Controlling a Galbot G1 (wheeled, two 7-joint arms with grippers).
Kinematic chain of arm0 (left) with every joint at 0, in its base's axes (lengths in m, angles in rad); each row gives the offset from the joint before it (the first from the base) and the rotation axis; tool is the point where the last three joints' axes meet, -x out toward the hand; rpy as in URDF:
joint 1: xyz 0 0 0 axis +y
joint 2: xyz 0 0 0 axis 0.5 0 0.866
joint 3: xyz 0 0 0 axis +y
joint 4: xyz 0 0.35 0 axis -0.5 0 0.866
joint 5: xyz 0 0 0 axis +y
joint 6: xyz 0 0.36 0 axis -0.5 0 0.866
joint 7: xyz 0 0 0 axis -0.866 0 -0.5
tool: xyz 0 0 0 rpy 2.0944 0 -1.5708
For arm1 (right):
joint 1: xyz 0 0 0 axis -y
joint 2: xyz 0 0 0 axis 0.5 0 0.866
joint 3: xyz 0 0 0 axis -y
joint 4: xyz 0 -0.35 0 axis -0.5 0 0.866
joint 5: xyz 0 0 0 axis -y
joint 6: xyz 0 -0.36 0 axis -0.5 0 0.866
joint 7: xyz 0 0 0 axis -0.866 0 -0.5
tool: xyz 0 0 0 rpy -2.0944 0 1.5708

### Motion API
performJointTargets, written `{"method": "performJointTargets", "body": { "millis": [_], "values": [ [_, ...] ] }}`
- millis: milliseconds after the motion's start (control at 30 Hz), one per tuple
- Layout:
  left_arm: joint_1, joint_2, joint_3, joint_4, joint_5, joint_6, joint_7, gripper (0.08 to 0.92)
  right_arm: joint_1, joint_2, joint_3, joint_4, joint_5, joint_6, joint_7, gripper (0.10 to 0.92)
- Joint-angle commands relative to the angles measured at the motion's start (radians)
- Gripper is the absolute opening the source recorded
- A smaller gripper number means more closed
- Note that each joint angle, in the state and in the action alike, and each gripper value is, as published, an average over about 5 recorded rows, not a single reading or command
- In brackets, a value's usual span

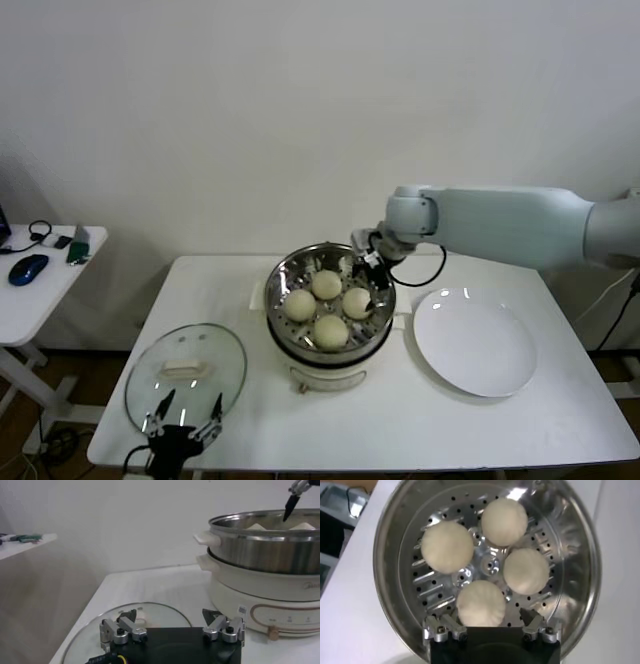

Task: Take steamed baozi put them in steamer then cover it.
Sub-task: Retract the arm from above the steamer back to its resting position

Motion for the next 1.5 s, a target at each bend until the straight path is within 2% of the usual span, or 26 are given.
{"method": "performJointTargets", "body": {
  "millis": [33,133,267,400,567,733,867,967,1133,1367,1500],
  "values": [
    [-0.001,0.003,0.002,-0.011,-0.005,0.005,0.001,0.823,0.087,-0.082,0.069,-0.019,0.116,0.024,-0.066,0.822],
    [-0.003,0.008,0.002,-0.020,-0.020,0.004,0.003,0.823,0.106,-0.164,0.107,0.009,0.203,-0.008,0.018,0.823],
    [-0.012,0.022,-0.006,-0.023,-0.034,0.002,0.014,0.823,-0.030,-0.310,0.305,0.075,0.325,-0.043,0.352,0.823],
    [-0.038,0.030,-0.009,-0.013,-0.034,-0.011,0.015,0.823,-0.339,-0.466,0.674,0.136,0.300,-0.032,0.640,0.823],
    [-0.085,0.044,-0.008,0.010,-0.035,-0.047,0.017,0.823,-0.838,-0.583,1.180,0.230,0.234,-0.019,0.817,0.823],
    [-0.117,0.071,-0.018,0.041,-0.010,-0.121,0.018,0.823,-1.496,-0.588,1.779,0.334,0.108,0.065,0.812,0.823],
    [-0.134,0.080,-0.022,0.069,0.036,-0.171,0.018,0.823,-1.939,-0.461,2.171,0.412,0.006,0.167,0.773,0.823],
    [-0.134,0.086,-0.015,0.073,0.049,-0.189,0.017,0.823,-2.137,-0.341,2.311,0.441,-0.040,0.258,0.743,0.823],
    [-0.136,0.096,-0.008,0.084,0.103,-0.214,0.016,0.823,-2.333,-0.176,2.401,0.455,-0.064,0.408,0.712,0.823],
    [-0.132,0.119,-0.007,0.092,0.136,-0.248,0.002,0.823,-2.442,0.007,2.386,0.431,-0.100,0.613,0.660,0.823],
    [-0.123,0.146,-0.021,0.103,0.360,-0.283,-0.079,0.823,-2.483,0.079,2.368,0.425,-0.102,0.700,0.643,0.823]
  ]
}}
